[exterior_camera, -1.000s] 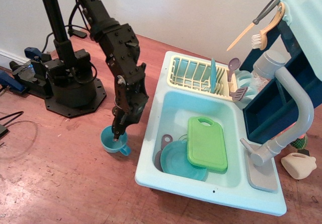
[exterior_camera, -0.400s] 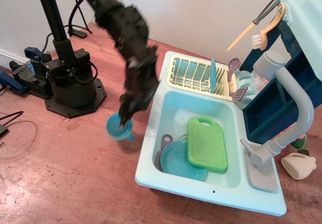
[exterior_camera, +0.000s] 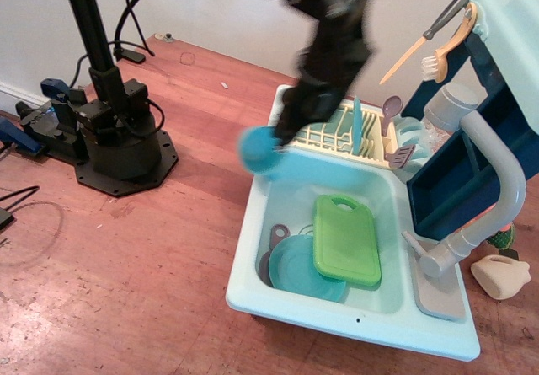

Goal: Put cup from anywhere into sink

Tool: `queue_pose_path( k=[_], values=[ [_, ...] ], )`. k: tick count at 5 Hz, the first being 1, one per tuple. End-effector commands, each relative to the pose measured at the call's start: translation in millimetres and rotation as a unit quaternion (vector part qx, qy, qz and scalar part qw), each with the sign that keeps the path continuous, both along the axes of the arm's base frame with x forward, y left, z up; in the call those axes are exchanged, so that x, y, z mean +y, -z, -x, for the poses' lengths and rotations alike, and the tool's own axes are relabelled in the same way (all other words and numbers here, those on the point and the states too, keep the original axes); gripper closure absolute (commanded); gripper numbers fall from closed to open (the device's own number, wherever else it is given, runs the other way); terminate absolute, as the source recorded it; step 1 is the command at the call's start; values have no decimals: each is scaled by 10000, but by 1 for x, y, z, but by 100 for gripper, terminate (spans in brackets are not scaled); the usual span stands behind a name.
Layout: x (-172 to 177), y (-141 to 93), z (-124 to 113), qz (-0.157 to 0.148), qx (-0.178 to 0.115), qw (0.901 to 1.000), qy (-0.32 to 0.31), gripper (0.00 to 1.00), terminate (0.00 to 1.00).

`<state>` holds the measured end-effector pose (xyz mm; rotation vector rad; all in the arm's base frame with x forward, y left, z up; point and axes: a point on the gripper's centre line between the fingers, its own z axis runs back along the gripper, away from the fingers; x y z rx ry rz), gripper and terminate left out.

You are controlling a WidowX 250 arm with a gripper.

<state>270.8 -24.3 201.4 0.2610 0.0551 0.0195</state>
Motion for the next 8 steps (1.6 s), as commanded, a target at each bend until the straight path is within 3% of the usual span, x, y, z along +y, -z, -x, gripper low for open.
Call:
queue_pose_path(
  k=[1, 2, 3, 4, 5, 6, 7, 8],
  values=[
    [-14, -7, -66, 120, -274, 9984, 481, 100, 0],
    [-27, 7, -86, 292, -270, 9975, 580, 100, 0],
    [-38, 21, -78, 402, -157, 9982, 428, 100, 0],
    [-52, 40, -45, 656, -210, 9975, 159, 0, 0],
    [-34, 17, -44, 429, -297, 9986, 130, 0, 0],
    [-12, -22, -39, 62, -494, 9987, 75, 0, 0],
    [-9, -38, -18, -41, -551, 9983, -159, 0, 0],
    [-9, -38, -18, -41, -551, 9983, -159, 0, 100]
  ],
)
